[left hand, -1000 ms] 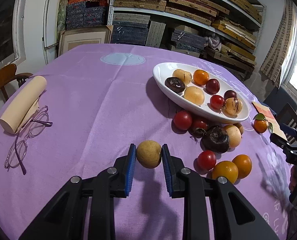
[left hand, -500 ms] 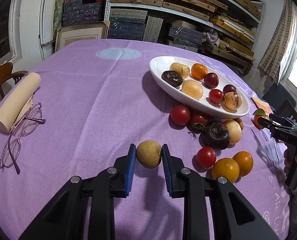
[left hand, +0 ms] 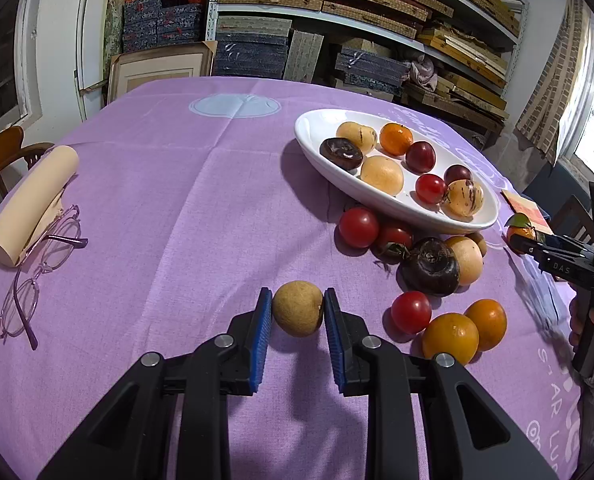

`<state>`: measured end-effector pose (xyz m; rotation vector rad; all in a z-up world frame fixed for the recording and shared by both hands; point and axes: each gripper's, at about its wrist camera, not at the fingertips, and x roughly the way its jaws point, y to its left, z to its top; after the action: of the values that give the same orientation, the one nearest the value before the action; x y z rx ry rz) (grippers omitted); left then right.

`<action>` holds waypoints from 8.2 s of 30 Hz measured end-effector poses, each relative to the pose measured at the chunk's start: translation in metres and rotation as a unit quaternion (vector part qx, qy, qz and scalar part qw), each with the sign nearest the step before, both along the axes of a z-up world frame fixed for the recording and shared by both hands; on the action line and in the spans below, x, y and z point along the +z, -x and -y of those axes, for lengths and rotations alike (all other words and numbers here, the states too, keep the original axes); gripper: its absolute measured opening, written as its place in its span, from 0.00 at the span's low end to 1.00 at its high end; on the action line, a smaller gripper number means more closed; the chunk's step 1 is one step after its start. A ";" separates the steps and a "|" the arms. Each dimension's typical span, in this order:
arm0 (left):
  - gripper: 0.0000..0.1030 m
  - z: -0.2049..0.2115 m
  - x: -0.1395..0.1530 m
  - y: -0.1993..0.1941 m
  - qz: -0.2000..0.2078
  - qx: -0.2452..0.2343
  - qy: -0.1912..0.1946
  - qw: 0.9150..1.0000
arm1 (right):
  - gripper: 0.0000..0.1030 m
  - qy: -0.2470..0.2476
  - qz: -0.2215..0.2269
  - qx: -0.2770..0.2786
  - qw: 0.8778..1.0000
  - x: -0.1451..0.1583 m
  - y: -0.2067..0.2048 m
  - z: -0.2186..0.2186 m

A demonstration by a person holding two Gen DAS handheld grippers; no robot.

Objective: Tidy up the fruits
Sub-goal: 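Hold the brown fruit with the left gripper while the right grasps the leafy tangerine, then carry both fruits onto the plate and open both grippers, then withdraw both grippers from the plate, then grasp the red tomato with the left gripper and lift it, then carry the tomato toward the plate with the left gripper while the right grasps a large orange, then lower the tomato onto the plate and open the left gripper while the right carries the orange over the plate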

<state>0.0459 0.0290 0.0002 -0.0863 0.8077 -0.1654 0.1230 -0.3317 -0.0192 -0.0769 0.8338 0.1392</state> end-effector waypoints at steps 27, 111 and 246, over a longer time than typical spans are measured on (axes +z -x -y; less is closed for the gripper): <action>0.26 0.003 0.010 -0.004 0.008 -0.005 0.016 1.000 | 0.45 -0.069 0.074 -0.007 0.995 0.045 0.060 -0.029; 0.76 0.041 0.001 -0.081 0.001 -0.014 -0.042 0.999 | 0.91 -0.125 0.114 -0.026 0.985 0.053 0.067 -0.060; 0.30 0.006 0.020 0.004 0.033 -0.049 0.021 0.998 | 0.39 -0.113 0.018 0.070 0.991 0.020 0.085 -0.132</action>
<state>0.0421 0.0226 0.0204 -0.0811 0.7424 -0.2763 0.0378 -0.2001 0.0008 0.0757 0.7724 0.3633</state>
